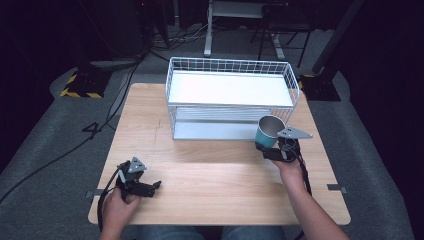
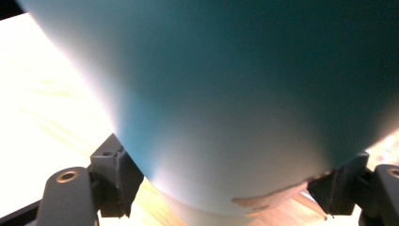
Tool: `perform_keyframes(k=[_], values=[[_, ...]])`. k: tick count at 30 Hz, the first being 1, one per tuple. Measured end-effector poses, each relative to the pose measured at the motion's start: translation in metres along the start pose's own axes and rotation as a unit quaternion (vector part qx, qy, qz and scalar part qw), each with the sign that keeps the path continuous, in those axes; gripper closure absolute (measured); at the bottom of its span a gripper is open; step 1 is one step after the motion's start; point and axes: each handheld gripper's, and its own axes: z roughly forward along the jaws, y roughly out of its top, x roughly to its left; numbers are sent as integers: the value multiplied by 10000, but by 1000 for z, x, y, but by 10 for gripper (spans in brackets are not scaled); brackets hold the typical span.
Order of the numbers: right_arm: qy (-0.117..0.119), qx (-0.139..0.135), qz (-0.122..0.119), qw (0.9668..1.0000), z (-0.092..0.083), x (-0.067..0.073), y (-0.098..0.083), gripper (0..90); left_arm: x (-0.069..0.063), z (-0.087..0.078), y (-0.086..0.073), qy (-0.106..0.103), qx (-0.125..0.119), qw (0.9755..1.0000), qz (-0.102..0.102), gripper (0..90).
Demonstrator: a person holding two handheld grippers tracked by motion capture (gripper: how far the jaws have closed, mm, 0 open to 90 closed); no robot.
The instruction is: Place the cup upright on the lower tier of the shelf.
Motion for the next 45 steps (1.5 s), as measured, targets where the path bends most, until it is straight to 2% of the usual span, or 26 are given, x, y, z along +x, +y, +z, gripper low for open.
perform_keyframes(k=[11, 22, 29, 38, 43, 45], values=[[233, 29, -73, 9997, 37, 18, 19, 245, 0, 0, 0, 5, 3, 10000, 5, 7], [350, 107, -122, 9993, 75, 33, 29, 245, 0, 0, 0, 1, 2, 10000, 3, 7], [258, 67, -26, 9996, 102, 34, 35, 245, 0, 0, 0, 1, 3, 10000, 3, 7], [-15, 101, -9, 9999, 125, 32, 32, 245, 0, 0, 0, 6, 6, 10000, 4, 7], [-129, 22, 67, 9999, 137, 34, 35, 245, 0, 0, 0, 6, 7, 10000, 5, 7], [-163, -30, 24, 9999, 139, 34, 36, 245, 0, 0, 0, 2, 5, 10000, 3, 7]])
